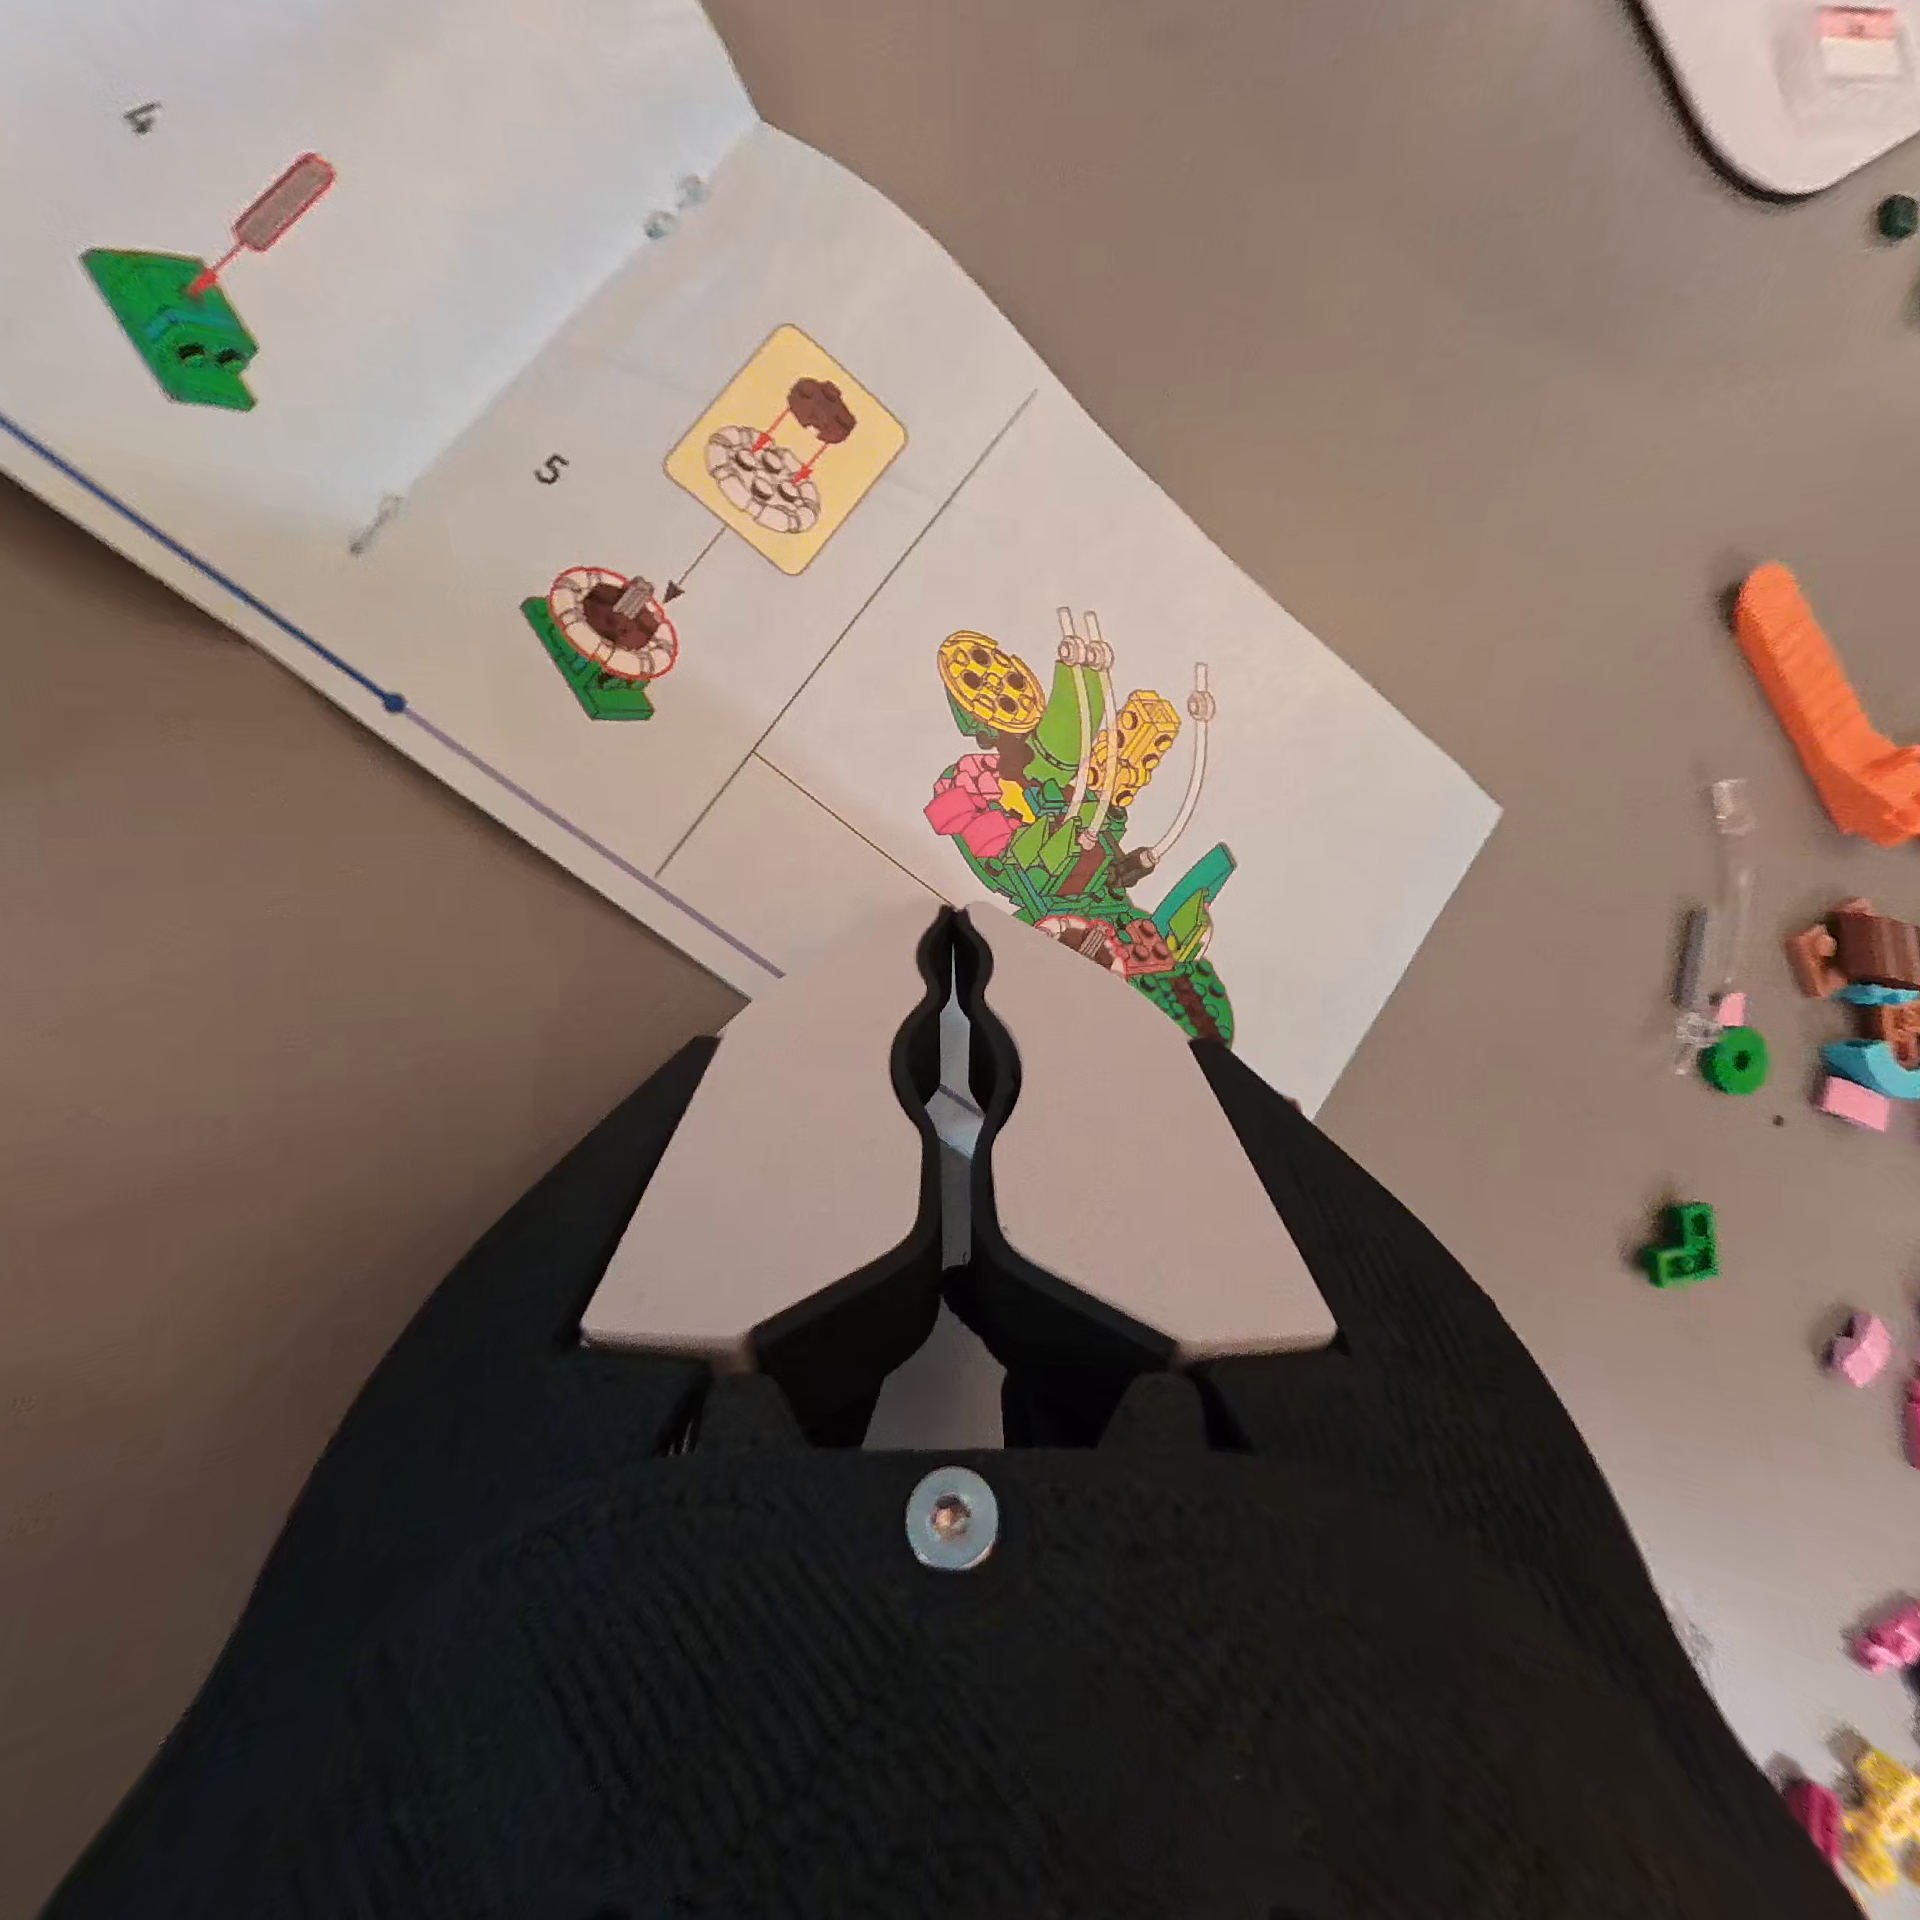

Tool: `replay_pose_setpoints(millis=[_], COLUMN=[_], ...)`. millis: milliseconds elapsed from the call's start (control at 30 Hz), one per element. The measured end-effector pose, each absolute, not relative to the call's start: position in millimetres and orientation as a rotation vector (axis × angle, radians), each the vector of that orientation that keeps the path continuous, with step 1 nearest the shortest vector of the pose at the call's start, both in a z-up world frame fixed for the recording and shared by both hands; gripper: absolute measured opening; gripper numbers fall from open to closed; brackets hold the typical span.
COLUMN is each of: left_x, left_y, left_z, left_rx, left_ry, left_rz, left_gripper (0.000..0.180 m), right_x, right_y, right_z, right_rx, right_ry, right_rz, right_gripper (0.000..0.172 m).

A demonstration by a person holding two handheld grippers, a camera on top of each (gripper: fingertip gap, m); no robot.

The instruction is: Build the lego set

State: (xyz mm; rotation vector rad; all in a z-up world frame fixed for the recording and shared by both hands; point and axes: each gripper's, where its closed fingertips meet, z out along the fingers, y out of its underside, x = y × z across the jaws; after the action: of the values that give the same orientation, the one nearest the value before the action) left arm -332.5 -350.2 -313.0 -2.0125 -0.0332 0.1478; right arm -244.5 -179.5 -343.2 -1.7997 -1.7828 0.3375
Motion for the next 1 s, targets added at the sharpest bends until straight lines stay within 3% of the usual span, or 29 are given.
replay_pose_setpoints(millis=[33, 167, 400, 633, 800, 1000], left_x=[-331, -314, -235, -182, -166, -163], left_y=[-349, -340, -299, -237, -183, -171], left_z=[-313, -309, -280, -246, -247, -261], left_rx=[-2.009, -1.980, -1.818, -1.663, -1.635, -1.599], left_ry=[-0.027, 0.040, 0.302, 0.486, 0.544, 0.541], left_rz=[0.139, 0.075, -0.305, -0.524, -0.395, -0.252], left_gripper=[0.000, 0.000, 0.000, 0.000, 0.000, 0.000], right_x=[-246, -253, -210, -109, -35, 67], right_y=[-175, -194, -256, -192, -136, -71], right_z=[-343, -329, -271, -239, -232, -244], right_rx=[-1.801, -1.726, -1.446, -1.536, -1.580, -1.693], right_ry=[-1.763, -1.757, -1.599, -1.201, -0.986, -0.867], right_rz=[0.335, 0.537, 1.038, 0.884, 0.701, 0.333], right_gripper=[0.000, 0.001, 0.023, 0.022, 0.001, 0.000])
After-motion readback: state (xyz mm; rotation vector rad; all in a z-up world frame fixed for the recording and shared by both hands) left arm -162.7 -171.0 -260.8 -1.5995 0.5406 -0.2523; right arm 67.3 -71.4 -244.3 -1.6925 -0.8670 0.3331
